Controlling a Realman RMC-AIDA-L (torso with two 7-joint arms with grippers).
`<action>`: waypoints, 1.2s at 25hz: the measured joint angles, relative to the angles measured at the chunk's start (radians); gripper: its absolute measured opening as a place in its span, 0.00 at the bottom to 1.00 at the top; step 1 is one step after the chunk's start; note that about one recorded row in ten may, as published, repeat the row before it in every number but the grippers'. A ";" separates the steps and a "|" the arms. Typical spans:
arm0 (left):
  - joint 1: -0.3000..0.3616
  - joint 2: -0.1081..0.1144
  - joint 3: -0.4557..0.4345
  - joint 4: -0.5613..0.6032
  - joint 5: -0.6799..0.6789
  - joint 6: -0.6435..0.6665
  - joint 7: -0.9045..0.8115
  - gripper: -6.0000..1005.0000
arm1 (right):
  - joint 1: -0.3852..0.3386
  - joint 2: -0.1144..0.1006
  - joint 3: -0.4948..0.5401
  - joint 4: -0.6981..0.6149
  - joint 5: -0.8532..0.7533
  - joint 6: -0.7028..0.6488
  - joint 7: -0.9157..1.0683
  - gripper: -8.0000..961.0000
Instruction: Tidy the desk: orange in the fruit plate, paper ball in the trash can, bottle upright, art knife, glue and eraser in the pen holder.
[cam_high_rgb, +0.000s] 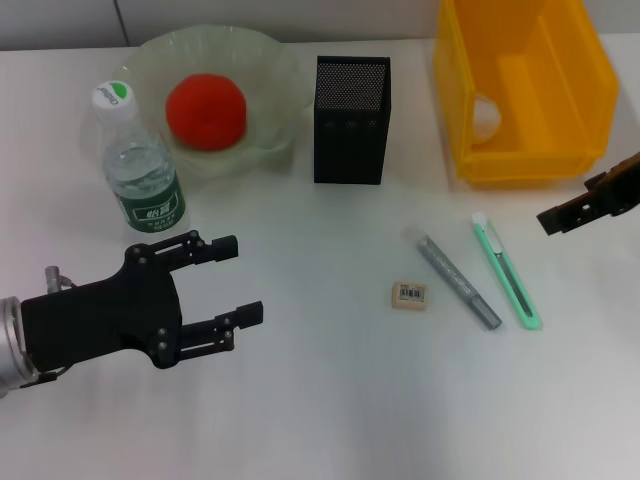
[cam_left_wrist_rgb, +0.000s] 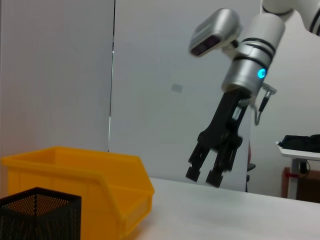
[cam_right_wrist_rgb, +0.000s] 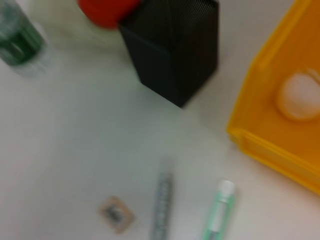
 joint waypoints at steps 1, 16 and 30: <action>0.000 -0.001 -0.001 0.000 0.001 -0.003 0.000 0.75 | 0.015 0.001 -0.036 0.020 -0.041 0.021 0.024 0.88; 0.012 -0.004 -0.009 -0.006 0.003 -0.042 -0.001 0.75 | 0.089 0.010 -0.390 0.371 -0.124 0.428 0.154 0.85; 0.015 -0.012 -0.008 -0.009 0.004 -0.060 -0.001 0.75 | 0.148 0.010 -0.397 0.511 -0.122 0.490 0.149 0.48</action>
